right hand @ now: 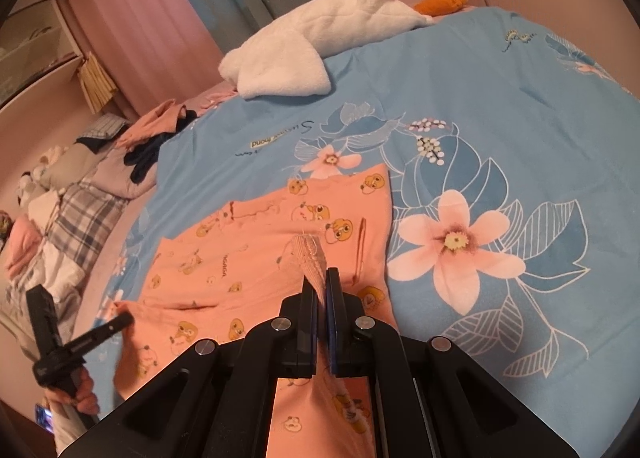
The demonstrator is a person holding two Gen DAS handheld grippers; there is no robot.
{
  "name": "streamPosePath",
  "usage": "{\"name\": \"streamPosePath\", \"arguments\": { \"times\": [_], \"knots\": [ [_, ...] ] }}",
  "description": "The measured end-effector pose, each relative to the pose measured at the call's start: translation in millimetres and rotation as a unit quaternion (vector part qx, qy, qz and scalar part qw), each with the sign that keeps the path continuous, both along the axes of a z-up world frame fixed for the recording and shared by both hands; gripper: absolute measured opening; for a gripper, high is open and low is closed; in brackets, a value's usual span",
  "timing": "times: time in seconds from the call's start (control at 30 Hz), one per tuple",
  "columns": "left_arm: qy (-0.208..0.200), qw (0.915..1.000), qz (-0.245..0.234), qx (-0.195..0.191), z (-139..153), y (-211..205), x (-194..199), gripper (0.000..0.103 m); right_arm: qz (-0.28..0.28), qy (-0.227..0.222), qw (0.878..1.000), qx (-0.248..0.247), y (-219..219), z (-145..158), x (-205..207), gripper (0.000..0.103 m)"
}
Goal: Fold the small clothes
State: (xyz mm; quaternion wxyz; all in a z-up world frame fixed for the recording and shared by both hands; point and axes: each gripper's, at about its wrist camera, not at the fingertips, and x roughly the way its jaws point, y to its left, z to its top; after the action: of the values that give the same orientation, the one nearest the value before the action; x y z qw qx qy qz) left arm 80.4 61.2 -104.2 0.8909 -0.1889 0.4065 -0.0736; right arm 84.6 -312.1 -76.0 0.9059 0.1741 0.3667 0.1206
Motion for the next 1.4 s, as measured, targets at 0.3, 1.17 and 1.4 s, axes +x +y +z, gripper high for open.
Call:
{"name": "streamPosePath", "arguments": {
  "times": [0.3,1.17,1.4],
  "knots": [
    [-0.041,0.9985,0.012,-0.033,32,3,-5,0.005,-0.002,-0.020,1.000,-0.002,2,16,-4,0.006],
    [-0.022,0.9995,0.021,-0.001,20,23,152,0.005,-0.035,0.029,0.998,-0.035,14,4,152,0.005],
    [0.030,0.9992,0.021,0.017,-23,25,179,0.005,-0.042,0.080,0.993,-0.075,22,-34,175,0.005]
  ]
}}
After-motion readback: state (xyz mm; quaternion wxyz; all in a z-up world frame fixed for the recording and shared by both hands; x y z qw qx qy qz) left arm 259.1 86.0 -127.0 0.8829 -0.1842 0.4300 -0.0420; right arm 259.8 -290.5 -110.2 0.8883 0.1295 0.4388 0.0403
